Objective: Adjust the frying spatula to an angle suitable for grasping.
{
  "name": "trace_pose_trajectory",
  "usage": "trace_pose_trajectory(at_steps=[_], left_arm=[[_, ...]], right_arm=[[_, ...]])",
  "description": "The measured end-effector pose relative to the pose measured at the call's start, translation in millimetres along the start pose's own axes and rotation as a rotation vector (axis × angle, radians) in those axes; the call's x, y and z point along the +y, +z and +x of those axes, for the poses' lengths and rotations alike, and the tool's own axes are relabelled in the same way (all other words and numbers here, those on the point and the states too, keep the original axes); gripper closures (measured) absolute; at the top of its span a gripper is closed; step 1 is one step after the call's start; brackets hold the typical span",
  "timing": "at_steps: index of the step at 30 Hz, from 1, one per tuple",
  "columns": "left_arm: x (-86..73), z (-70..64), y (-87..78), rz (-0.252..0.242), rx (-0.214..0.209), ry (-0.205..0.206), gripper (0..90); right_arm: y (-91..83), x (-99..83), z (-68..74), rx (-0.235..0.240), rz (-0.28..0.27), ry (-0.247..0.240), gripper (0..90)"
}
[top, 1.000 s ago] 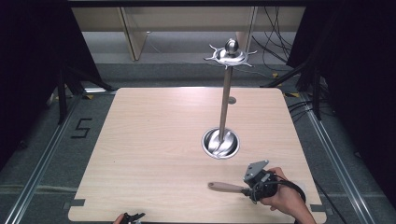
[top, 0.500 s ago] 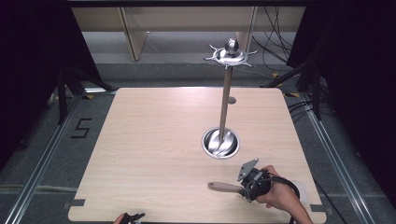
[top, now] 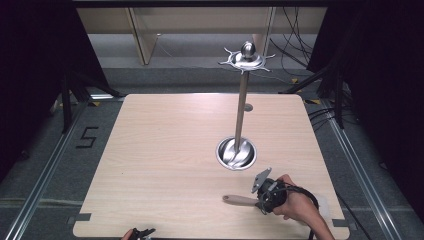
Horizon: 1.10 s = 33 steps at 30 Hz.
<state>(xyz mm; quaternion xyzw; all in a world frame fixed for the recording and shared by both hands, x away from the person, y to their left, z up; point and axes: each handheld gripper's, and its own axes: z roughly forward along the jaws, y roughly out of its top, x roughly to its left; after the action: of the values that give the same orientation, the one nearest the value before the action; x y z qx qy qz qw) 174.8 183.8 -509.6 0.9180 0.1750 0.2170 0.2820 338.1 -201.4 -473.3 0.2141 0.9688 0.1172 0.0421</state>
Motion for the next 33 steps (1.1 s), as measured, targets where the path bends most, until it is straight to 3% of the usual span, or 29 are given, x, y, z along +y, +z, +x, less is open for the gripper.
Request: trace_pose_trajectory(at_steps=[1,3,6,7,11,16,19,21,24,27,29,32,33], left_arm=[[0.2,0.1,-0.1,-0.003,-0.002,0.001,14.9],[0.2,-0.1,0.1,-0.004,-0.001,0.001,14.9],[0.3,-0.4,0.4,-0.002,0.012,0.005,15.0],[0.5,0.0,-0.4,0.002,-0.004,0.003,14.9],[0.2,-1.2,0.6,-0.003,-0.003,0.001,14.9],[0.3,-1.1,0.5,-0.002,-0.003,0.000,14.9],[0.5,-1.5,1.4,-0.007,-0.010,-0.003,15.0],[0.8,-1.3,0.5,-0.004,0.009,0.004,15.0],[0.2,-1.5,1.6,-0.004,0.020,0.002,15.0],[0.5,-0.5,-0.5,-0.004,-0.006,0.000,14.9],[0.7,-0.2,-0.9,-0.001,-0.005,0.004,15.0],[0.4,-0.5,-0.2,-0.002,-0.011,-0.001,14.9],[0.5,-0.7,-0.4,-0.006,-0.004,-0.001,15.0]], right_arm=[[1.6,1.2,-1.1,0.006,0.004,-0.047,69.3],[2.1,1.4,0.2,-0.004,0.023,-0.035,69.5],[3.8,2.4,-1.5,0.002,0.021,-0.053,70.5],[3.3,3.0,-0.6,0.000,0.033,-0.033,70.5],[3.9,6.2,-1.8,0.013,0.043,-0.035,70.6],[4.9,9.7,-2.4,0.026,0.054,-0.058,71.4],[5.2,11.5,-2.0,0.017,0.063,-0.083,72.0],[4.9,12.4,-0.4,-0.004,0.070,-0.095,72.8],[4.6,12.7,1.3,-0.021,0.080,-0.082,74.4],[4.9,12.3,-1.3,-0.024,0.073,-0.095,74.5],[0.7,8.0,-2.5,-0.019,0.044,-0.056,74.5],[-1.6,5.4,-6.6,-0.014,-0.003,-0.076,74.6],[-6.9,1.2,-11.1,-0.004,-0.044,-0.081,74.6]])
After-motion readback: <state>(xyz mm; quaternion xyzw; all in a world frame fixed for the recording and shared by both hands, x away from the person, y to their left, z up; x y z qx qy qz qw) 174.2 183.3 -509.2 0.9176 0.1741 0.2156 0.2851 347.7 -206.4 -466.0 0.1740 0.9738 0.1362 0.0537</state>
